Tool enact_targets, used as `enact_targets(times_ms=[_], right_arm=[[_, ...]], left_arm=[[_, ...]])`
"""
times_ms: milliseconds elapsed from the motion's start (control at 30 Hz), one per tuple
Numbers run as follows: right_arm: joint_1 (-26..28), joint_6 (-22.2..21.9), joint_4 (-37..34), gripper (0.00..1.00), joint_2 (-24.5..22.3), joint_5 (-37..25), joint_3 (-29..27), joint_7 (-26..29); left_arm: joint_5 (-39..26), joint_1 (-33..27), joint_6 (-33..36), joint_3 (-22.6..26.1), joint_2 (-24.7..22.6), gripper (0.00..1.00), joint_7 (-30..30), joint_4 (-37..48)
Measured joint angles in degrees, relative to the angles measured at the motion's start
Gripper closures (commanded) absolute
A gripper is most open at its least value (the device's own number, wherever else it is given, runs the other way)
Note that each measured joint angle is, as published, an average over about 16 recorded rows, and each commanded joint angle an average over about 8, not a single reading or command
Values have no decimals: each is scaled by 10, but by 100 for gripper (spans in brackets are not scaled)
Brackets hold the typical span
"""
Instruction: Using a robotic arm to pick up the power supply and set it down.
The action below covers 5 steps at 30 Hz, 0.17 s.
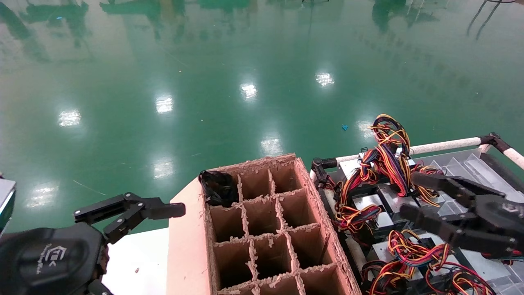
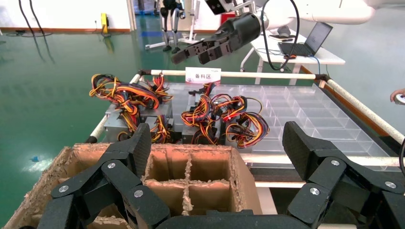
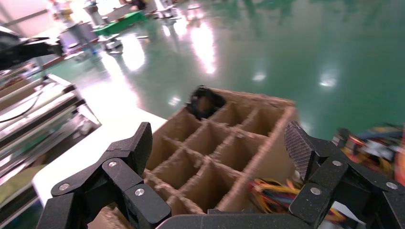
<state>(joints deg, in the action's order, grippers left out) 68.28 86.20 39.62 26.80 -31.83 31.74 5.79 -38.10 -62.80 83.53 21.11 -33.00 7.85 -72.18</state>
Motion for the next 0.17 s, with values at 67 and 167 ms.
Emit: enact_targets(times_ms=[67,167], right_arm=[[-2,0,10,0,3,-3,-5,2],[-5,0,26,0,6,-8,-12,4]], left_arm=[[0,0,0,0,0,0,0,0],[0,0,0,0,0,0,0,0]])
